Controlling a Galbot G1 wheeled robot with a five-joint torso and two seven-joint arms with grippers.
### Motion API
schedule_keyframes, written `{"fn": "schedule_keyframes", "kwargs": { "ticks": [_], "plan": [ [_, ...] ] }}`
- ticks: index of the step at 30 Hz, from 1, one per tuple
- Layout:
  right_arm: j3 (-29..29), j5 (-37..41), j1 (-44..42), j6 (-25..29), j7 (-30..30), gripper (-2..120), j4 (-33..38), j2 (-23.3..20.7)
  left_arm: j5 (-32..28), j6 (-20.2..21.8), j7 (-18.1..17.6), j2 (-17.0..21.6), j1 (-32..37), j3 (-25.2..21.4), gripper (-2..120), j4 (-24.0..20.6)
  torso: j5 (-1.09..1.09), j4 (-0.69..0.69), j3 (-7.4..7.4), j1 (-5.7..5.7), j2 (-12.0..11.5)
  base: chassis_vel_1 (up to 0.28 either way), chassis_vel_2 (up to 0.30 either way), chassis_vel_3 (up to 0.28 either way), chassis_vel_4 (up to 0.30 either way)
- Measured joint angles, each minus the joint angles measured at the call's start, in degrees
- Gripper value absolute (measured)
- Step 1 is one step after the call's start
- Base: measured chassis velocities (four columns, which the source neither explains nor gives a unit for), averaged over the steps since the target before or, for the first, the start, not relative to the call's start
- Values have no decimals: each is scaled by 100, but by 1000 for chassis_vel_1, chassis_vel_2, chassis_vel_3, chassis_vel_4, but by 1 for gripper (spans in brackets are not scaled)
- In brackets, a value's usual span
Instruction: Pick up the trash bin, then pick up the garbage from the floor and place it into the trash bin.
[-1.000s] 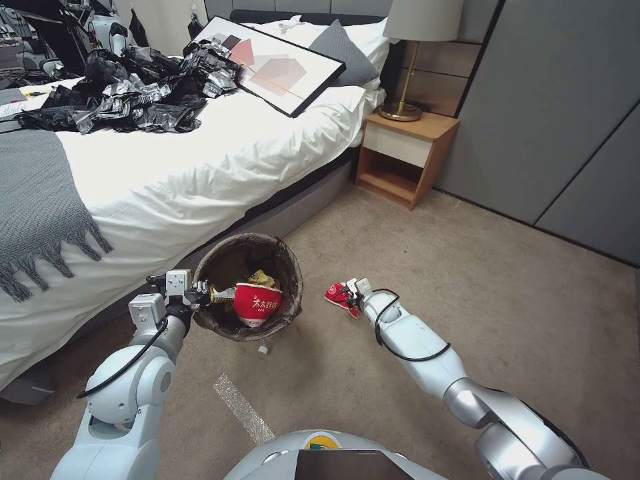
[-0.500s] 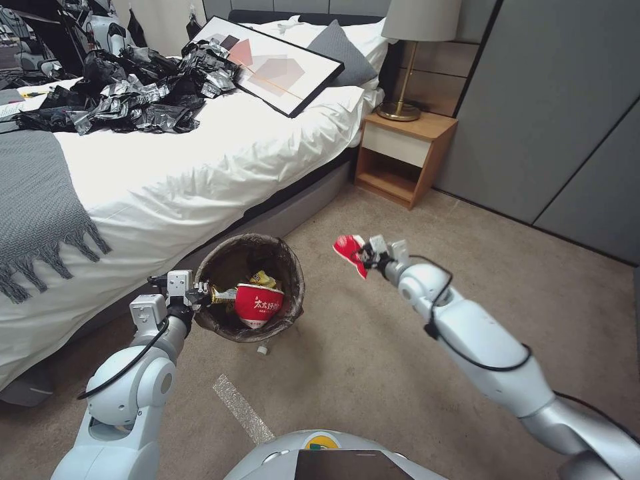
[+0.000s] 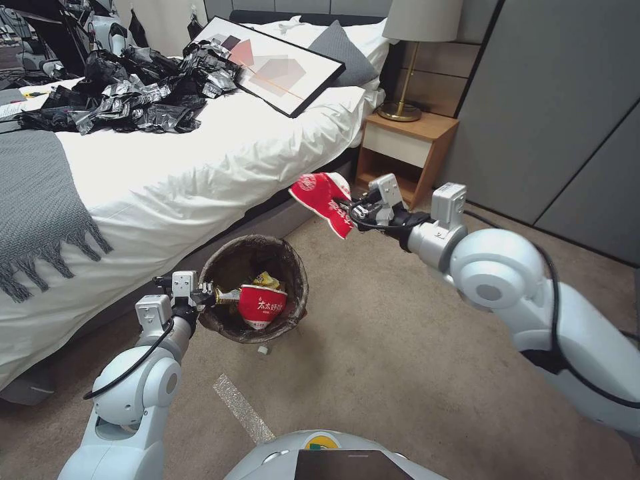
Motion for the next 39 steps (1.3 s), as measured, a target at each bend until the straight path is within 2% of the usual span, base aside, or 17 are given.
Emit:
{"fn": "schedule_keyframes", "kwargs": {
  "ticks": [2,3,5,7,8,11,12,15,30,33,34,36,37,39],
  "plan": [
    [-363,317,583,-70,16,10,60,100,14,-4,7,-17,-4,11,0,12,0,0,0,0,0,0,0,0,0],
    [-748,437,1054,-102,73,10,56,245,19,-4,13,-37,-18,18,0,16,-1,2,0,0,0,0,0,0,0],
    [-839,460,1145,-105,87,10,51,278,20,-4,14,-40,-22,19,0,16,-2,3,0,0,0,0,0,0,0],
    [-1697,541,1736,-131,256,10,-109,660,22,-3,19,-63,-46,20,0,17,-3,5,1,0,0,0,0,0,0],
    [-1697,541,1736,-131,256,10,-109,660,22,-3,19,-63,-46,20,0,17,-3,5,1,0,0,0,0,0,0],
    [-2638,374,1989,-121,357,10,-447,1096,10,0,22,-64,-57,-46,0,17,-3,3,1,0,0,0,0,0,0],
    [-2638,374,1989,-121,357,10,-447,1096,10,0,22,-64,-57,-46,0,17,-3,3,1,0,0,0,0,0,0],
    [-3115,-1,1834,-111,318,10,-799,1269,-15,1,30,-46,-53,-103,0,-5,-3,2,1,0,0,0,0,0,0],
    [-3330,-803,1202,30,42,10,-1315,1283,-36,3,42,-46,-65,-115,0,-32,-2,1,1,0,0,0,0,0,0],
    [-3364,-1018,1039,134,-104,22,-1519,1319,-34,7,53,-44,-64,-111,0,-39,-2,0,1,0,0,0,0,0,0],
    [-3364,-1018,1039,134,-104,22,-1519,1319,-34,7,53,-44,-64,-111,0,-39,-2,0,1,0,0,0,0,0,0],
    [-3364,-1055,978,202,-116,32,-1634,1411,-34,7,58,-32,-63,-135,0,-37,-1,2,0,0,0,0,0,0,0],
    [-3364,-1055,978,202,-116,32,-1634,1411,-34,7,58,-32,-63,-135,0,-37,-1,2,0,0,0,0,0,0,0],
    [-3364,-1040,962,271,-56,43,-1680,1447,-34,6,63,-36,-62,-136,0,-24,-1,2,1,0,0,0,0,0,0]
  ]
}}
